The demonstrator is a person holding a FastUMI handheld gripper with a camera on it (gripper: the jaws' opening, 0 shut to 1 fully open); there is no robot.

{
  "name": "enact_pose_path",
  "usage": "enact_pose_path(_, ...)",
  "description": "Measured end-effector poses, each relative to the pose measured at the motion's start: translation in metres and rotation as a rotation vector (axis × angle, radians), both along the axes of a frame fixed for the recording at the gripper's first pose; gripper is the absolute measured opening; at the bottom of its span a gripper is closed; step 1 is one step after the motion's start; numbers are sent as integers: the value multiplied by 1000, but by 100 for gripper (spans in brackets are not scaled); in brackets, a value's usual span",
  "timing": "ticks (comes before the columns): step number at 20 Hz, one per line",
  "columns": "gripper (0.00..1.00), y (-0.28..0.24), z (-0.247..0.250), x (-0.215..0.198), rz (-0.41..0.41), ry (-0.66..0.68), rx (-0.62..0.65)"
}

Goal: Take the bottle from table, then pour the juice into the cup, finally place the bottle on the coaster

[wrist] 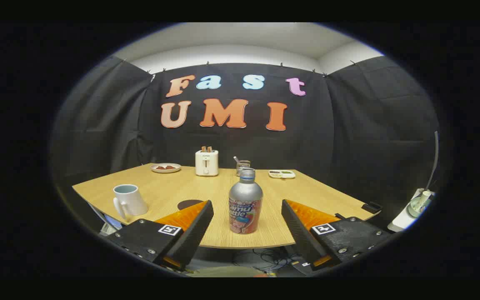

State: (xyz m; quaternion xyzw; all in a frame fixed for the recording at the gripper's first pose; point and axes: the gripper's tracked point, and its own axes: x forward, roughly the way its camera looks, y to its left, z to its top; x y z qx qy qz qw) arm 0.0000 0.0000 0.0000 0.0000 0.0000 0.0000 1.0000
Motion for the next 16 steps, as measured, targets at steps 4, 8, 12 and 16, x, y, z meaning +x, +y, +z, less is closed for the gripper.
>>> enact_pose_path(4,98,3,-4,1,4,11,4)
enact_pose_path(8,98,7,-7,2,9,18,-4)
enact_pose_path(12,98,8,-8,1,10,14,-3)
enact_pose_path(16,98,1,-14,1,-5,27,8)
